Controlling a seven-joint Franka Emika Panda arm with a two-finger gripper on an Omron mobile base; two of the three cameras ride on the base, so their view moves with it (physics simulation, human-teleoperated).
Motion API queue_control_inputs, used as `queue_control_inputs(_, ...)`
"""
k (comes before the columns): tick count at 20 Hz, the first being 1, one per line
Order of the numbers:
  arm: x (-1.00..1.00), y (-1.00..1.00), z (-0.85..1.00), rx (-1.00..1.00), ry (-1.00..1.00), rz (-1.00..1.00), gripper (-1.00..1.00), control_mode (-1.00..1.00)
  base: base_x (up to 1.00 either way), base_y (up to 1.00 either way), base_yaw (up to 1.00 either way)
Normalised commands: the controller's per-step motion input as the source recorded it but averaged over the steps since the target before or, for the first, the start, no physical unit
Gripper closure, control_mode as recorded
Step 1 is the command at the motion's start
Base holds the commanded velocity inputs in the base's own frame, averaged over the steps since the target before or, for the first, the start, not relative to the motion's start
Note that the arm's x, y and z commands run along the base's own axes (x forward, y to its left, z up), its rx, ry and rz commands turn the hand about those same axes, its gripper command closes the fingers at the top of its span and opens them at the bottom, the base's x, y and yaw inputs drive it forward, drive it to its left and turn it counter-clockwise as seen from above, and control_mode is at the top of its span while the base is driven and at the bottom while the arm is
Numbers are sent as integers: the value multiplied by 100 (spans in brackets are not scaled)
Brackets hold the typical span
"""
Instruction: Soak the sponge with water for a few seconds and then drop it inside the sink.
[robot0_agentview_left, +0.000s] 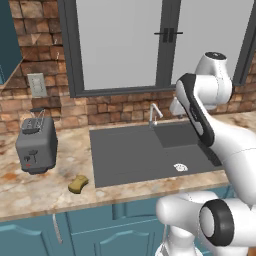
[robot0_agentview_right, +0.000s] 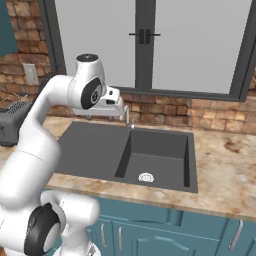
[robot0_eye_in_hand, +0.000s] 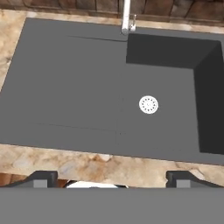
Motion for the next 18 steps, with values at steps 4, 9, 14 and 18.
queue_control_inputs(4, 0, -45, 0, 0, 0, 0, -100, -100, 0, 0, 0)
queue_control_inputs(9, 0, -11, 0, 0, -3, 0, -100, -100, 0, 0, 0)
queue_control_inputs(14, -5, 0, -3, 0, -14, 0, -100, -100, 0, 0, 0)
queue_control_inputs(18, 0, 1, -17, 3, -34, 5, -100, -100, 0, 0, 0)
